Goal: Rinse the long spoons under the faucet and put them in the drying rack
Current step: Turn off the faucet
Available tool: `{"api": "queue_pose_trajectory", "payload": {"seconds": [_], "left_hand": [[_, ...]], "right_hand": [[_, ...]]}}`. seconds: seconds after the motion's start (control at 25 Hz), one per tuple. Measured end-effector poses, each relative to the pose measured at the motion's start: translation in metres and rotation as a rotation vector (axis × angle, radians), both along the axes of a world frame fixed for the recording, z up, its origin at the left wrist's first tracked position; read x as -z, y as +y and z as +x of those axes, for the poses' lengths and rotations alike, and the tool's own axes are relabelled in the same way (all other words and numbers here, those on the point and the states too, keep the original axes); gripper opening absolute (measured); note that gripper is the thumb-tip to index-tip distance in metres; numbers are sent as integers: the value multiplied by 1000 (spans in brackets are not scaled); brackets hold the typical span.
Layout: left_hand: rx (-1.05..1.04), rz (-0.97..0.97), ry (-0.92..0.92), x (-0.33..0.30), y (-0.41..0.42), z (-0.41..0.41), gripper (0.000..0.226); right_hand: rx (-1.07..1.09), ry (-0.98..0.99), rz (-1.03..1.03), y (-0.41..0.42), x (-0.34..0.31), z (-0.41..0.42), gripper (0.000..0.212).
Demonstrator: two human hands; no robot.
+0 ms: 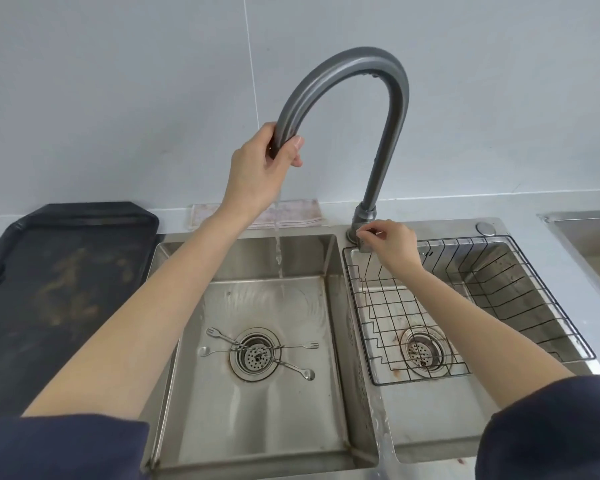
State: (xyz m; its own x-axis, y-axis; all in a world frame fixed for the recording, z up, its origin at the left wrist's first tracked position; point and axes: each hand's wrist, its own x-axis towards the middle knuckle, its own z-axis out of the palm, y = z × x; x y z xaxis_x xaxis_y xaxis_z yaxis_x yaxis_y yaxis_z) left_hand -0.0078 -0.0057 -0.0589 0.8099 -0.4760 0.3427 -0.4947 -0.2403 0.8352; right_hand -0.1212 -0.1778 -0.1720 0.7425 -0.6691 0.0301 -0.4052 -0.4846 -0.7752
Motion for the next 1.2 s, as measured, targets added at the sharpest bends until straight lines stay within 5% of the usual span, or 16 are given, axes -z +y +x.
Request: {"api": "queue_pose_trajectory", "payload": {"seconds": [0.4, 0.6, 1.2], "left_hand": [[73, 8, 27, 1, 8, 2, 25], [64, 77, 22, 18, 22, 9, 28], [71, 667, 422, 205, 102, 20, 25]], "right_hand": [[86, -83, 9, 10, -6, 13, 21], [-68, -167, -139, 39, 2, 17, 26], [-483, 607, -28, 114, 129, 17, 27]]}}
